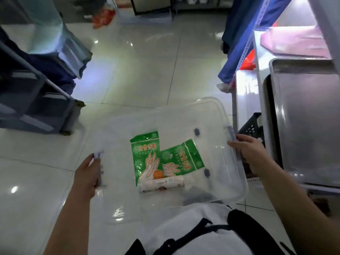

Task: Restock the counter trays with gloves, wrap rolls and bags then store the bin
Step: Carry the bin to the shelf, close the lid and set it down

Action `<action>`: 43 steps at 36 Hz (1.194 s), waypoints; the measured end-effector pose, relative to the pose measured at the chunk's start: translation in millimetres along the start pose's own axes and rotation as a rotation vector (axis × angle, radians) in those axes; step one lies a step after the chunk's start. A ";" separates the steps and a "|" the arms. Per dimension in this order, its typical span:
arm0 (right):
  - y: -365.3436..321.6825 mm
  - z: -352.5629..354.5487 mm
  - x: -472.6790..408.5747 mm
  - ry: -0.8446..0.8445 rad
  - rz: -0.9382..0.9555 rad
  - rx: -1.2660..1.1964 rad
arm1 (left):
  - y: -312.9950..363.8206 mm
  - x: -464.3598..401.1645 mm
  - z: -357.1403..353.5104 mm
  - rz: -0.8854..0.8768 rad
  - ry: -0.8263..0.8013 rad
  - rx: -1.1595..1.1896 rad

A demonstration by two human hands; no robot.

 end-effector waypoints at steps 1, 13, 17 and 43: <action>-10.4 -12.0 -12.1 0.001 -0.005 -0.002 | 12.0 -13.2 0.1 0.001 0.006 0.003; -122.0 -113.6 -147.3 0.100 -0.034 0.147 | 133.4 -188.6 -39.0 0.018 -0.076 -0.011; -155.3 -140.7 -182.5 0.182 -0.024 0.157 | 194.4 -261.0 -63.0 -0.055 -0.152 -0.039; -193.6 -163.5 -283.4 1.039 -0.159 -0.684 | 637.2 -417.2 -419.0 -0.584 -0.699 -0.635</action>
Point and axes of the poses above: each hand's wrist, its own x-axis away from the middle knuckle, its own z-axis out of the back of the hand, y = z × x, the point moved 3 cm from there along -x, towards the middle knuckle, and after that the axes turned 11 degrees about -x, right-handed, at the moved point
